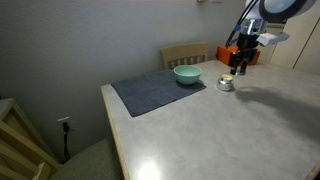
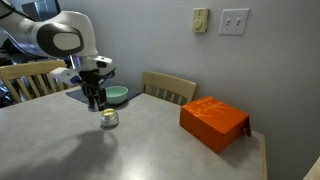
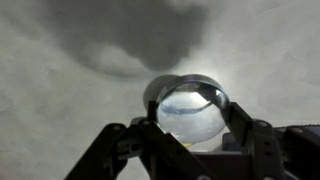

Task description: Pick up the lid from the table and close the bottle

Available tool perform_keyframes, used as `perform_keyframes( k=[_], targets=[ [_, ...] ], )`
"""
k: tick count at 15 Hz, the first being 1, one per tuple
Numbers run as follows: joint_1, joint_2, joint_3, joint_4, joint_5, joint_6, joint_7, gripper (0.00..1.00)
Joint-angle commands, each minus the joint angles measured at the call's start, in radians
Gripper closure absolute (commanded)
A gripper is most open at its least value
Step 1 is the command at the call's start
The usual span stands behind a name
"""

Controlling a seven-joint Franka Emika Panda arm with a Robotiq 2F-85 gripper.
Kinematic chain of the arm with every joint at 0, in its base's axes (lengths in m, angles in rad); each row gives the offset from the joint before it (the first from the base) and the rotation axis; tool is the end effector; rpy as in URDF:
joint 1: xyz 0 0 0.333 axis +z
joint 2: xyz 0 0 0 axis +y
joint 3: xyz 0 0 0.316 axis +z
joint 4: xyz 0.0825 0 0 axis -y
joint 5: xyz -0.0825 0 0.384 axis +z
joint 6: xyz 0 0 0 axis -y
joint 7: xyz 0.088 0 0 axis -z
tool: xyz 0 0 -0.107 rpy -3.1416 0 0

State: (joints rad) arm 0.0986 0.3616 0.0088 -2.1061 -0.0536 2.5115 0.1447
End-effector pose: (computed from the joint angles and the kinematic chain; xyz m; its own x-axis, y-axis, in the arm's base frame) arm 0.5822 0.0631 0.2478 0.9989 0.0052 0.0471 0.0041 -0.9997 0.0238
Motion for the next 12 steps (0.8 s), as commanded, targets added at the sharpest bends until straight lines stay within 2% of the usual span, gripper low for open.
perform_keyframes(
  k=[1, 12],
  targets=[
    [-0.01, 0.024, 0.006, 0.046, -0.001, 0.007, -0.032, 0.56],
    [-0.006, 0.158, 0.012, 0.189, 0.002, -0.017, -0.057, 0.56]
  ],
)
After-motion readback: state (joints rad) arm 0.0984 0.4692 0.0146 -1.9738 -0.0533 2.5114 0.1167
